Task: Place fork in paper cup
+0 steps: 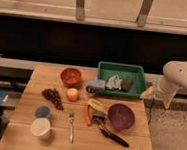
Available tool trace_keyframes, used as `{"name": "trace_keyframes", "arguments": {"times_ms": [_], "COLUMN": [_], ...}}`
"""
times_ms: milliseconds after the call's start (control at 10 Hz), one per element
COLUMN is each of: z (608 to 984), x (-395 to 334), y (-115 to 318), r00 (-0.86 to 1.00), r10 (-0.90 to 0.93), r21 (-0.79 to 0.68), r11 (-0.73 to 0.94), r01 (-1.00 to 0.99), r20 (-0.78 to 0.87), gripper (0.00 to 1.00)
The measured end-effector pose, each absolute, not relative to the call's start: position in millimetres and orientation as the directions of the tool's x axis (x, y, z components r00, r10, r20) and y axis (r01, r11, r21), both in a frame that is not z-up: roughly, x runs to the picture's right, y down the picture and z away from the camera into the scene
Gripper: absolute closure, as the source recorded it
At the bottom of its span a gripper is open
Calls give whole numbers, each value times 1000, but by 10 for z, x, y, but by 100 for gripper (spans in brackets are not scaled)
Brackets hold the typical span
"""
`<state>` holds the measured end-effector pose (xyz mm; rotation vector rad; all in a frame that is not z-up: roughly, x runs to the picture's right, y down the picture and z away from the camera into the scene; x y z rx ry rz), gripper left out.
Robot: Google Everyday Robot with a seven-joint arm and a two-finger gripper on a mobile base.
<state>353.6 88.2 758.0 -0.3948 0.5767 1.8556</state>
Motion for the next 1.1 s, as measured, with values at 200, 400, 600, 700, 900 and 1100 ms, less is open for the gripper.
{"name": "trace_keyframes", "arguments": {"times_ms": [200,400,600,700,900,1100], "z": [7611,7648,7583,7549,7423,7290], "x": [3182,2658,2081,1839,1204,833], "y": [784,648,628,641,720,824], "r00": [-255,-145,-17,32,170,254], "r10": [804,824,819,814,794,779], "r21": [152,83,-23,-66,-184,-253], "r11": [-205,-119,-37,-8,75,126], "r01": [-967,-989,-999,-998,-980,-959], "r20": [-538,-548,-574,-580,-583,-573], "gripper": [20,20,20,20,20,20]}}
